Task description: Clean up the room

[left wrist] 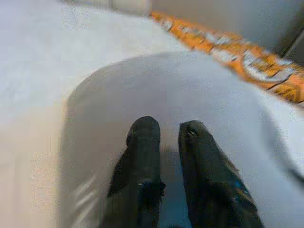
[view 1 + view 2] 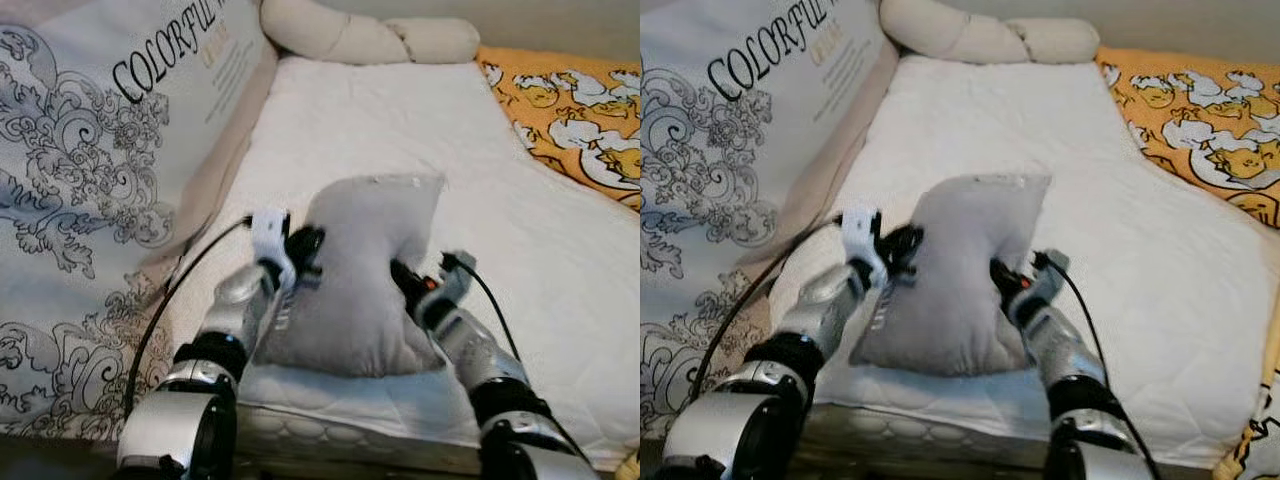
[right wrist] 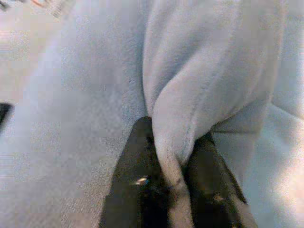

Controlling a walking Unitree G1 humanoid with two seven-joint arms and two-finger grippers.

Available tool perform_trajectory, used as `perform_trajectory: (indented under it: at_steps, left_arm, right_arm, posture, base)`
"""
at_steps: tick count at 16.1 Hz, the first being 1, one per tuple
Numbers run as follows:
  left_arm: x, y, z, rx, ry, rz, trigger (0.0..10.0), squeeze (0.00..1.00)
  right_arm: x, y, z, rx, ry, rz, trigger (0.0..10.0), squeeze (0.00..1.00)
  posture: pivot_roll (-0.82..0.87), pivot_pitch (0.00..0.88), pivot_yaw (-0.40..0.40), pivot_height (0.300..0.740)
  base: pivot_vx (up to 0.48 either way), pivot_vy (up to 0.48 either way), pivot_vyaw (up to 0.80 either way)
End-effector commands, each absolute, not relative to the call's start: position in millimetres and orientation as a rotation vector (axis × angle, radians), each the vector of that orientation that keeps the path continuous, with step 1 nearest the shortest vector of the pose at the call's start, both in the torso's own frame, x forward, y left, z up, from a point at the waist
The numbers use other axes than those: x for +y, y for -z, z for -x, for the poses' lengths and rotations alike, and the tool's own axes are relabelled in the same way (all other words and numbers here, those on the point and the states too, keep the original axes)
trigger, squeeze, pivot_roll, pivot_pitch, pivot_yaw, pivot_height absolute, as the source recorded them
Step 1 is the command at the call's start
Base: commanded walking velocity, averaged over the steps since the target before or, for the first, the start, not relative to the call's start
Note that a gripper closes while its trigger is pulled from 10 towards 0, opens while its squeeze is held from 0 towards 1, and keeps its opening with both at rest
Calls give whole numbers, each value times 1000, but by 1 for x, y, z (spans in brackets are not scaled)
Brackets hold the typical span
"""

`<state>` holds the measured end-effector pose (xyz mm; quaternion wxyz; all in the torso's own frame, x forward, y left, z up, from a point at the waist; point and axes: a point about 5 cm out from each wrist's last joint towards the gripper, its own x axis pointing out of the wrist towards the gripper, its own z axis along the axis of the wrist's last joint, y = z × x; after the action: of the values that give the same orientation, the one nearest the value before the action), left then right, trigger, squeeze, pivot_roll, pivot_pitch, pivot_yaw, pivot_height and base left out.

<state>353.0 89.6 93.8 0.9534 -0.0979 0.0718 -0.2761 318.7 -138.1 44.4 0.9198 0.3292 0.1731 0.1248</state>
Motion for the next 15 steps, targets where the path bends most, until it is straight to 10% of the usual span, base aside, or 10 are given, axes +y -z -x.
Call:
perform_trajectory:
  at_steps: [1, 5, 6, 7, 8, 9, 10, 15]
  left_arm:
    - [84, -106, -357, 103, 588, 186, 0, 0]
    - [93, -110, -356, 84, 577, 172, 0, 0]
    - [102, -99, -354, 130, 509, 163, 1490, 0]
    - [110, -91, -354, 167, 470, 163, 10000, 0]
    - [112, -90, -353, 174, 467, 169, 10000, 0]
    - [117, -85, -353, 202, 452, 200, 10000, 690]
    - [121, -78, -352, 249, 426, 240, 10000, 1000]
    - [107, -64, -350, 361, 398, 285, 10000, 1000]
  right_arm:
    - [-133, -61, -328, 283, -264, -670, 0, 0]
    - [-143, -63, -326, 253, -221, -662, 0, 0]
    - [-149, -54, -321, 289, -188, -636, 0, 0]
    - [-156, -44, -316, 338, -154, -606, 0, 0]
    - [-158, -40, -314, 356, -144, -595, 0, 0]
    - [-164, -25, -306, 446, -118, -558, 0, 0]
    - [-169, -5, -291, 572, -136, -486, 0, 0]
    - [-206, 31, -251, 834, -111, -263, 0, 0]
  posture:
    - [-52, 0, 25, 740]
    - [-21, 0, 27, 740]
    - [-19, 0, 23, 740]
    - [-20, 0, 19, 740]
    - [-20, 0, 19, 740]
    - [-25, 0, 15, 740]
    - [-29, 0, 8, 740]
    - [-125, 0, 1, 740]
  base:
    - [0, 0, 0]
    - [0, 0, 0]
    - [0, 0, 0]
    - [0, 0, 0]
    - [0, 0, 0]
    - [0, 0, 0]
    - [0, 0, 0]
    - [0, 0, 0]
